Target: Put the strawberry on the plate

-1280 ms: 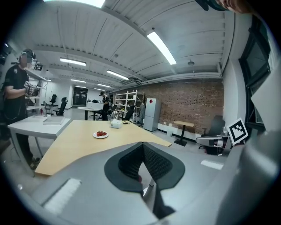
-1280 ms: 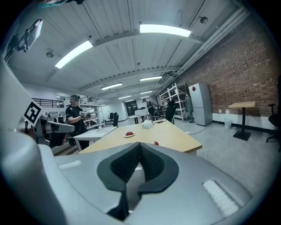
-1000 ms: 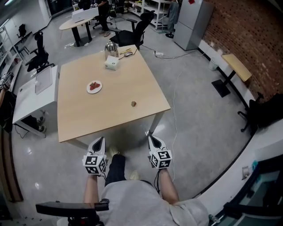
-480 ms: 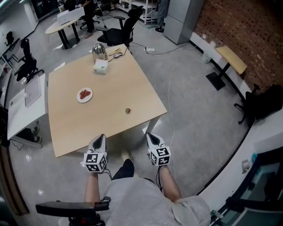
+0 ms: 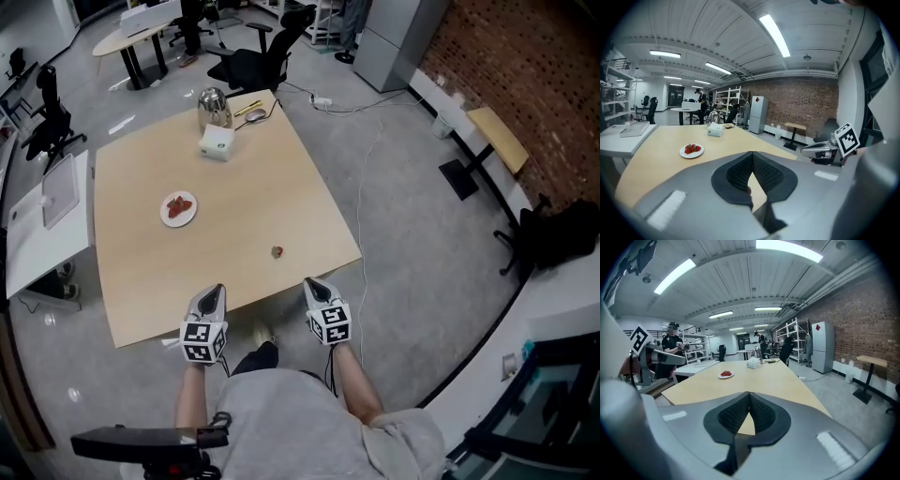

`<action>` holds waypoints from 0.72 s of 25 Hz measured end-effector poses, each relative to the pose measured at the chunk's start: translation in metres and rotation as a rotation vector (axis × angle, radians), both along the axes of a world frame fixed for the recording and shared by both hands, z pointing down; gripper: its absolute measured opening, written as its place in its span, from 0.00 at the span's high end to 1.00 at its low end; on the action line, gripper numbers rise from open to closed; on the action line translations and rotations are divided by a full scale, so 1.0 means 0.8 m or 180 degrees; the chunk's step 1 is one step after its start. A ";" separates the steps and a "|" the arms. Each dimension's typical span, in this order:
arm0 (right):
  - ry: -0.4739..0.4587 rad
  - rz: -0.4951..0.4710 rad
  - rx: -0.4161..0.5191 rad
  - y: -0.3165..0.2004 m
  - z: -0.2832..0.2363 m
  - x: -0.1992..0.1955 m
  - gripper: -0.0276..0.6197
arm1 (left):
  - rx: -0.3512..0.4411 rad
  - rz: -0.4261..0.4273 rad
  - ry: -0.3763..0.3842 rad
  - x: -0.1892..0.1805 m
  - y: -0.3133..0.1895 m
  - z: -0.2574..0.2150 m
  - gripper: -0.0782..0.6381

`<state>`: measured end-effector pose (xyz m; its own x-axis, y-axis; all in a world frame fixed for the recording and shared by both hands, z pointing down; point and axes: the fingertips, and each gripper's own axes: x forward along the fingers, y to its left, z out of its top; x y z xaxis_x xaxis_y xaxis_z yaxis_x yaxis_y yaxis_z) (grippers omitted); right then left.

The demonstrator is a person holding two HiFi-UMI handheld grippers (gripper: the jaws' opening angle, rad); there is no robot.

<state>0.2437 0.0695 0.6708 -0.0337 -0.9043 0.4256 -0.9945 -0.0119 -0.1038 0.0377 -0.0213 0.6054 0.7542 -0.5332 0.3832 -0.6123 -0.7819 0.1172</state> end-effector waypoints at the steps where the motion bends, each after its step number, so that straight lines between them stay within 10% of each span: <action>1: 0.0001 -0.0031 -0.0035 -0.012 0.005 0.000 0.94 | -0.0016 -0.0004 0.0000 0.000 -0.008 0.002 0.86; 18: -0.0020 -0.0331 -0.0639 -0.135 0.090 0.005 0.77 | -0.0159 -0.0256 -0.0039 -0.031 -0.095 0.027 0.86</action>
